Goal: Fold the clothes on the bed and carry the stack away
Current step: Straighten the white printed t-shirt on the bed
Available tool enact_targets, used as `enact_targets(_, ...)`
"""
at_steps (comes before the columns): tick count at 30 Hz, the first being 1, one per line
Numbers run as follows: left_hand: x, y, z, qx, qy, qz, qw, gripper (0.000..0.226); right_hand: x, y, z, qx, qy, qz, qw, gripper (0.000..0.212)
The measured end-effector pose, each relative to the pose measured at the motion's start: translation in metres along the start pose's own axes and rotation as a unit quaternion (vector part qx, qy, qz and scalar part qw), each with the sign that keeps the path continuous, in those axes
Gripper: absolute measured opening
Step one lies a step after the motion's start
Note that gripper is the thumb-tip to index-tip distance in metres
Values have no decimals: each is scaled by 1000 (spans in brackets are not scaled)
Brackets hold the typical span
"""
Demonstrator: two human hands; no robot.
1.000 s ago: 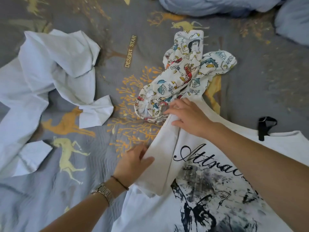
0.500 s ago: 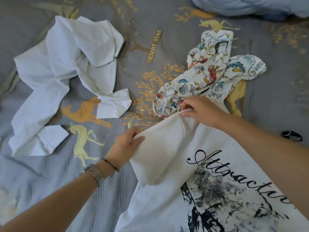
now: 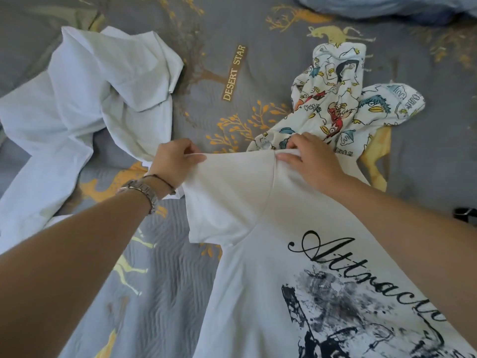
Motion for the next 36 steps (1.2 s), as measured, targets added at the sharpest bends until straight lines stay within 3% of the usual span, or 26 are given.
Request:
enact_targets(5, 17, 5, 1, -30, -9, 17, 999, 15, 14, -5, 1, 10, 3, -80, 997, 42)
enact_targets(9, 8, 2, -9, 9, -61, 6, 998, 18, 6, -3, -6, 13, -6, -117, 993, 45)
enact_targets(15, -13, 3, -53, 48, -106, 22, 993, 22, -39, 2, -47, 28, -32, -116, 992, 33)
enact_targets(21, -9, -2, -148, 102, -41, 91, 990, 14, -62, 15, -150, 42, 66, -139, 987, 18)
enact_targets(26, 11, 13, -237, 151, 56, 255, 953, 17, -65, 30, -248, 37, 154, -204, 966, 15)
enact_targets(29, 15, 28, -276, 116, 111, 281, 946, 16, -67, 38, -303, 51, 154, -189, 969, 16)
enact_targets(36, 23, 66, -340, 83, 163, 276, 944, 14, -57, 53, -418, 156, 124, -121, 972, 13)
Point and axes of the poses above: each hand's wrist, its own z-axis towards the middle knuckle, its own x-axis out of the palm, y = z × x, the point moved 1 cm from there along z, towards the middle knuckle, and after that the axes turned 8 degrees about -x, right-handed, at the moved point
